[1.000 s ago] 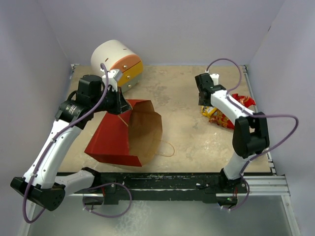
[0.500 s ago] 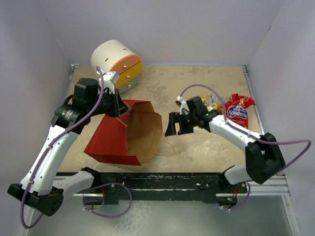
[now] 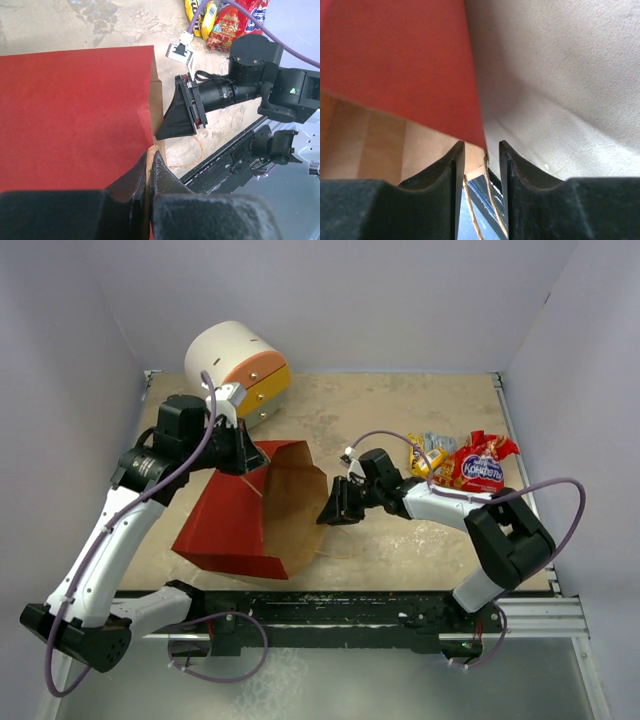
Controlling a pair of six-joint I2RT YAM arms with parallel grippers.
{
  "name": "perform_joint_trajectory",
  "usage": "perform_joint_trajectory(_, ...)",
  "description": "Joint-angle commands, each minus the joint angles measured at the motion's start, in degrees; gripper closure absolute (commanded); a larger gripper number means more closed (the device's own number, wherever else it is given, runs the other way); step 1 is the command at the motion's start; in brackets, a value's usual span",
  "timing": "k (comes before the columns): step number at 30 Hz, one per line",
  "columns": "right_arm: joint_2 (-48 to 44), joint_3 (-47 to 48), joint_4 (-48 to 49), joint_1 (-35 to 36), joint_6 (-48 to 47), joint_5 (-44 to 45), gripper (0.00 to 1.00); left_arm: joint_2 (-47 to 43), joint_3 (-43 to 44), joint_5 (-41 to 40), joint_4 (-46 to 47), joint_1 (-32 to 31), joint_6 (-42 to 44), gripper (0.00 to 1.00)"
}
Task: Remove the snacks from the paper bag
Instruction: Adjust the paper bag at the center of the board.
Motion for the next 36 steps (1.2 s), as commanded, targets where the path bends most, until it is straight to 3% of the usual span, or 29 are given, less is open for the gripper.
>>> perform_joint_trajectory(1, 0.5, -1.4, 8.4, 0.2, 6.7, -1.0, 0.69, 3.3, 4.1, 1.8, 5.5, 0.0, -0.1, 1.00)
perform_joint_trajectory(6, 1.2, 1.5, 4.8, 0.1, 4.8, 0.7, 1.00, 8.8, 11.2, 0.8, 4.1, 0.1, 4.2, 1.00)
perform_joint_trajectory(16, -7.0, -5.6, 11.5, 0.6, 10.2, 8.8, 1.00, 12.1, 14.3, 7.1, 10.1, -0.4, 3.3, 1.00)
perform_joint_trajectory(24, -8.5, -9.2, 10.3, 5.8, 8.1, 11.9, 1.00, 4.0, 3.9, 1.8, 4.4, -0.6, 6.1, 1.00)
perform_joint_trajectory(27, -10.9, -8.3, 2.1, 5.9, 3.9, 14.3, 0.88, 1.2, 1.8, 0.3, 1.3, -0.6, 6.5, 1.00)
perform_joint_trajectory(33, -20.5, -3.6, -16.5, 5.9, -9.3, 29.3, 0.50, -0.8, 1.1, 0.2, -0.7, -0.5, 5.1, 1.00)
perform_joint_trajectory(36, -23.5, -1.4, -21.8, 6.1, -18.2, 32.2, 0.43, 0.0, 1.7, 0.4, -1.5, -0.6, 5.0, 1.00)
